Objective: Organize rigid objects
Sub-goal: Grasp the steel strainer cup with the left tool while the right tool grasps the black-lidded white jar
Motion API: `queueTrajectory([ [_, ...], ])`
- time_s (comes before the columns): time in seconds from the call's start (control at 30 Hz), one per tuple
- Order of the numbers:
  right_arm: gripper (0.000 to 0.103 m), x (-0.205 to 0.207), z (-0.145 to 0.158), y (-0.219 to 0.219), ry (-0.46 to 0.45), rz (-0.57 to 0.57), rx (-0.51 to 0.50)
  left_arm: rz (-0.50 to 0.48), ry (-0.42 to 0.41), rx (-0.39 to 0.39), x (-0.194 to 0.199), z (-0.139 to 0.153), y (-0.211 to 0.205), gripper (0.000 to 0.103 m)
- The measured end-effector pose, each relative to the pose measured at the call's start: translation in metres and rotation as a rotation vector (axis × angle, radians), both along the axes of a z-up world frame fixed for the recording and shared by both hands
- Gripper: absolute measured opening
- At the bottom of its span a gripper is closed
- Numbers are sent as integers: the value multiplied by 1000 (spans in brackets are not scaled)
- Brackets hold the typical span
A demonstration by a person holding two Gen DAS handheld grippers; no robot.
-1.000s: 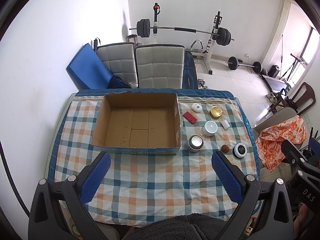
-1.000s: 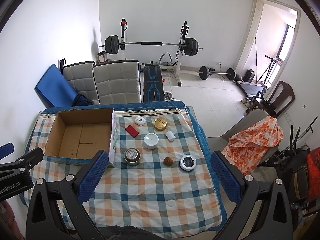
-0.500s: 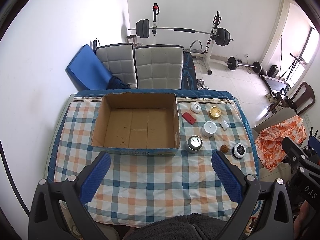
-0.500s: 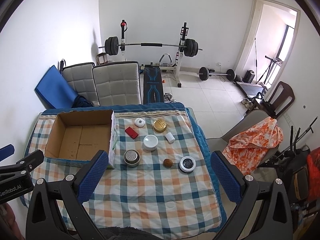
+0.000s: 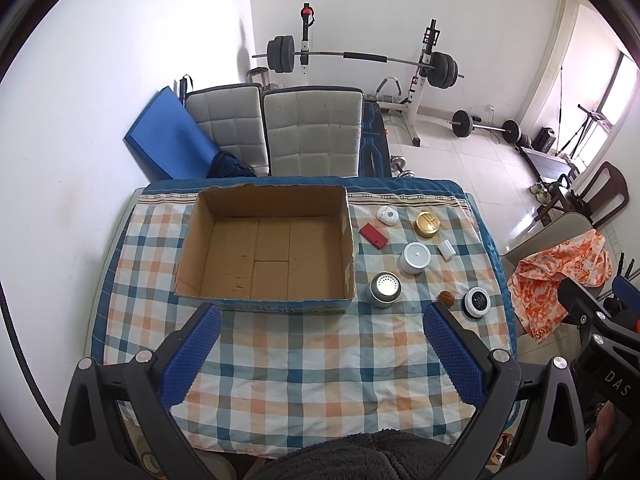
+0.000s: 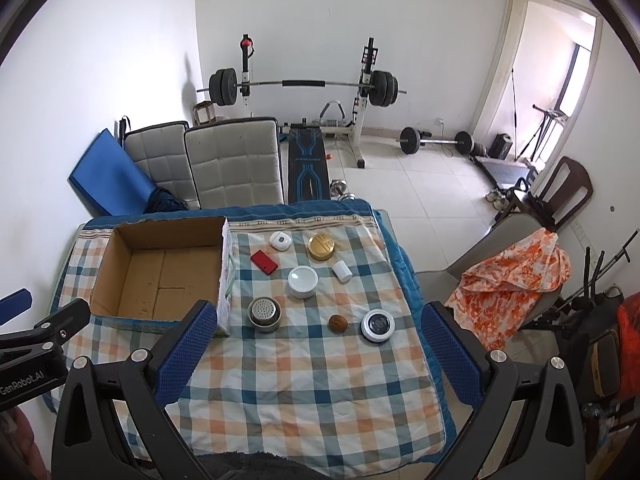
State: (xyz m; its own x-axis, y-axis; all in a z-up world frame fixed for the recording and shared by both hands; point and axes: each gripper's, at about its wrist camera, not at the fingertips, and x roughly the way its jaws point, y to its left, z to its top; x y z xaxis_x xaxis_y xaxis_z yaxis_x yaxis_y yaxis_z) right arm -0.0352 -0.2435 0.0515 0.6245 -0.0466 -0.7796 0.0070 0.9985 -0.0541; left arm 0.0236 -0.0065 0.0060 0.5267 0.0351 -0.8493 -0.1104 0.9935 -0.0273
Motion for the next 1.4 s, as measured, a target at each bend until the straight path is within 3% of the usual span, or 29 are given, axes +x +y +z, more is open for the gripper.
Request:
queueTrajectory([
  [0.13,103,25,-16,-27,50,-65,-10,-17,29,-24,30,-18,-10,103],
  [0.3,103,77,-62,-78,169,-146,-44,-82,135,-74,95,-66,-40,103],
  [0.43,103,120,-125,-118,292,-191,-63,-141,279,-82,154,-129,-79,103],
  [0.53,103,154,-189,-148,405,-215,-4,-175,387,-85,188,-179,-106,103],
  [0.67,103,183,-268,-162,531,-215,46,-183,533,-56,218,-250,-129,103],
  [0.83,103,197,-339,-164,633,-218,70,-164,682,-22,235,-320,-138,103],
  [1.1,103,208,-383,-161,710,-195,49,-267,767,221,240,-378,-163,103],
  [1.13,103,208,-386,-162,718,-198,52,-288,790,248,237,-386,-165,101],
  [1.17,103,210,-391,-163,727,-200,64,-316,809,281,233,-394,-168,90],
  [1.2,103,211,-394,-163,734,-203,71,-337,817,299,230,-398,-170,89],
  [1.33,99,211,-407,-169,763,-226,104,-341,806,282,224,-390,-174,77],
  [1.4,94,210,-415,-174,784,-242,143,-327,813,228,224,-379,-174,76],
])
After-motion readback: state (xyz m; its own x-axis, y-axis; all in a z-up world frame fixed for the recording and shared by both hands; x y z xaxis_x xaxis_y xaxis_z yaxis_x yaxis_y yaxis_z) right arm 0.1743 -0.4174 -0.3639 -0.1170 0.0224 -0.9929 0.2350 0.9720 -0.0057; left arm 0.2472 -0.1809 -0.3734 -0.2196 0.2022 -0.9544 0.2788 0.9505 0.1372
